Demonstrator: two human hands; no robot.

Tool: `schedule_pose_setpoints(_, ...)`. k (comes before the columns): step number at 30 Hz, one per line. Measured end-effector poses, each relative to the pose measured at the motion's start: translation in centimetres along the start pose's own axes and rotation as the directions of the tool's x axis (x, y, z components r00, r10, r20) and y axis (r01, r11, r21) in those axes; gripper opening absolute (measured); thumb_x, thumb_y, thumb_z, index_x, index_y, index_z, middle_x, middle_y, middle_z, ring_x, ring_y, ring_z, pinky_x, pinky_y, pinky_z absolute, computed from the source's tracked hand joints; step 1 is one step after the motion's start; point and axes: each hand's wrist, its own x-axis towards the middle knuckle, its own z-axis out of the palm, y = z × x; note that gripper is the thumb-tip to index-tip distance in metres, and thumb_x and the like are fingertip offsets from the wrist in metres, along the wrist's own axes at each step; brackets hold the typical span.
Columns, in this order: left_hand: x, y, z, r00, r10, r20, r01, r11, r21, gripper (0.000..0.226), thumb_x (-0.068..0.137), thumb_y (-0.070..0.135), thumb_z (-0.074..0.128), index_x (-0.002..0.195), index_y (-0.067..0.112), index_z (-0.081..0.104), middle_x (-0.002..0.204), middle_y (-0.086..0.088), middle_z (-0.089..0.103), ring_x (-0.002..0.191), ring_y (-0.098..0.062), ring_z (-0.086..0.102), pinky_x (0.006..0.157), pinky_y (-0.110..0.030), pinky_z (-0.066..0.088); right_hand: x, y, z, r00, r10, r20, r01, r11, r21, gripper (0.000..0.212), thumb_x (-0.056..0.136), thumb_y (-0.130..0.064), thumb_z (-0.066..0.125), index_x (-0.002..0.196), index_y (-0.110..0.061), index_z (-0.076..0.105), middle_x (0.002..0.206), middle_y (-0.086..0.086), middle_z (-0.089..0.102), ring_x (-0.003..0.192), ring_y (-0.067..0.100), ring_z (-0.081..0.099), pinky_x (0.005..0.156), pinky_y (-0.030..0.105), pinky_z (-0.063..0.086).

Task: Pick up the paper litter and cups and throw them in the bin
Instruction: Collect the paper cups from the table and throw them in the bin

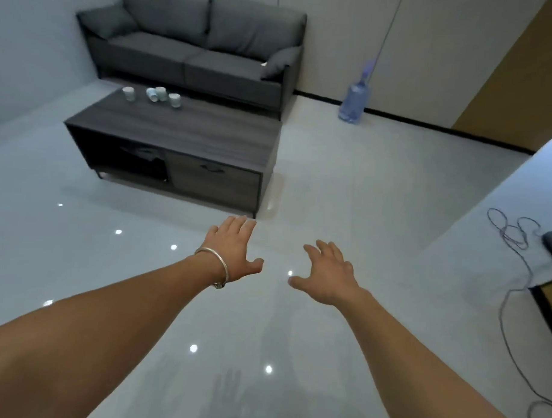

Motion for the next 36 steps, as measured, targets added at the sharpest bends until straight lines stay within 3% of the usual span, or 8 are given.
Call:
schedule_pose_setpoints(11,6.4,-21.6,-4.2,0.964,-0.267,0.016,0.267,0.964,-0.011,0.088,0.081,0.064,0.046,0.15,0.023,0.011,0.158,-0.001,0.012,0.145,-0.022,0.009,0.115,-0.045,0.019,18.4,-20.1,0.2,0.96,-0.265,0.091,0.275,0.954,-0.119,0.087,0.081,-0.062,0.06,0.152,-0.027,0.021,0.162,0.0,0.01,0.149,0.026,0.002,0.115,0.052,0.018)
schedule_pose_setpoints(20,14.9,-38.4,-8.3,0.889,-0.458,-0.025,0.456,0.888,-0.048,0.087,0.081,0.062,0.048,0.15,0.023,0.012,0.157,0.0,0.017,0.144,-0.02,0.015,0.114,-0.042,0.022,35.2,-36.5,-1.9,0.887,-0.432,0.162,0.454,0.88,-0.137,0.088,0.083,-0.057,0.061,0.153,-0.026,0.019,0.162,0.0,0.006,0.149,0.026,-0.004,0.117,0.056,0.014)
schedule_pose_setpoints(28,22.0,-52.3,-8.5,0.869,-0.494,0.003,0.493,0.867,-0.071,0.087,0.081,0.06,0.048,0.15,0.022,0.011,0.157,0.001,0.014,0.145,-0.02,0.011,0.115,-0.042,0.021,47.3,-48.9,-1.4,0.852,-0.479,0.21,0.516,0.837,-0.182,0.088,0.083,-0.057,0.062,0.153,-0.027,0.017,0.162,0.001,0.006,0.149,0.026,-0.003,0.117,0.057,0.013)
schedule_pose_setpoints(36,31.6,-67.4,-10.9,0.913,-0.408,0.013,0.408,0.909,-0.084,0.087,0.081,0.06,0.051,0.15,0.022,0.013,0.157,0.0,0.015,0.145,-0.021,0.011,0.115,-0.044,0.022,58.5,-58.8,-2.5,0.9,-0.375,0.221,0.41,0.901,-0.139,0.088,0.083,-0.056,0.061,0.153,-0.026,0.017,0.162,0.001,0.006,0.149,0.025,-0.002,0.116,0.056,0.013)
